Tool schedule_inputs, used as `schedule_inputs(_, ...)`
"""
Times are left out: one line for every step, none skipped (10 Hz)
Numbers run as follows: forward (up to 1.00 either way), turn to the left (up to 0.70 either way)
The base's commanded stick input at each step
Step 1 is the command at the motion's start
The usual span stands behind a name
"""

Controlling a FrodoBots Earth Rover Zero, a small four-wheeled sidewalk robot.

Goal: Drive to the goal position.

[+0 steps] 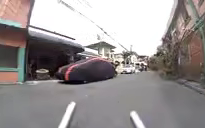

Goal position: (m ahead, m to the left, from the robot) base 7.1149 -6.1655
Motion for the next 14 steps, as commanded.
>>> schedule_inputs(0.85,-0.34)
schedule_inputs(0.85,-0.34)
schedule_inputs(0.85,-0.34)
schedule_inputs(0.85,-0.34)
schedule_inputs(0.85,-0.34)
schedule_inputs(0.85,-0.34)
schedule_inputs(0.85,-0.34)
schedule_inputs(0.85,-0.34)
schedule_inputs(0.85,-0.34)
schedule_inputs(0.85,-0.34)
schedule_inputs(0.85,-0.34)
schedule_inputs(0.85,-0.34)
schedule_inputs(0.85,-0.33)
schedule_inputs(0.85,-0.29)
